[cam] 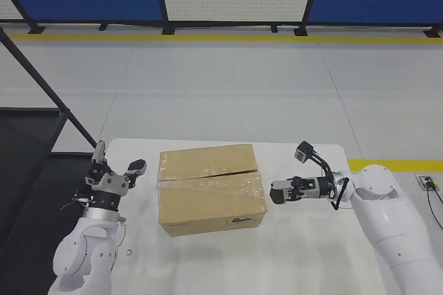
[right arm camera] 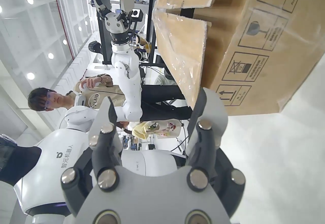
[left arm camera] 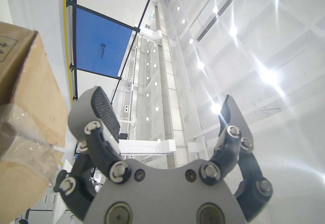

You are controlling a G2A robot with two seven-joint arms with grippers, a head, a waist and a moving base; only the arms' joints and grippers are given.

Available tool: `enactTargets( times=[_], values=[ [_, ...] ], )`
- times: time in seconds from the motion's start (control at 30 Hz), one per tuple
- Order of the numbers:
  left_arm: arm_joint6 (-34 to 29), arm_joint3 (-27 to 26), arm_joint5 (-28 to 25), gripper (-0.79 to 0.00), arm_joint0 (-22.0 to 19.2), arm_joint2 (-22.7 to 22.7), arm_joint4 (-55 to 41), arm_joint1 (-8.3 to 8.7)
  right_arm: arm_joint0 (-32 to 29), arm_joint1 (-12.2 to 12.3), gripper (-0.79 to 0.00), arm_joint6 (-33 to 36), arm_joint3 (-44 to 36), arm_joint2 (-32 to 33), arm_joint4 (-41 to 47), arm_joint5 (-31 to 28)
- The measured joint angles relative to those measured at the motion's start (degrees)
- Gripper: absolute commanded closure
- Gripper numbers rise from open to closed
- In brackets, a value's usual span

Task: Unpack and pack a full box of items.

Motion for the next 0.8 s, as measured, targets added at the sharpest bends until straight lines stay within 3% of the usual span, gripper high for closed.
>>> enactTargets(
  times=[0.33, 0.43, 0.57, 0.8],
  values=[
    [-0.1, 0.2, 0.1, -0.785, -0.3, -0.3, 0.0, 0.13, 1.2, -0.6, -0.622, 0.9, 2.5, -2.4, 1.8, -0.5],
    [-0.2, 0.3, 0.1, -0.785, -0.4, -0.4, 0.0, 0.18, 1.5, -0.9, -0.662, 1.1, 2.5, -3.1, 2.6, -0.7],
    [-0.2, 0.5, 0.1, -0.785, -0.5, -0.6, -0.3, 0.22, 1.9, -1.1, -0.613, 1.0, 2.3, -3.7, 3.5, -1.3],
    [-0.2, 0.7, -0.4, -0.785, -0.4, -0.9, -0.8, 0.26, 2.4, -1.3, -0.597, 0.5, 1.2, -4.6, 3.5, -0.9]
  ],
)
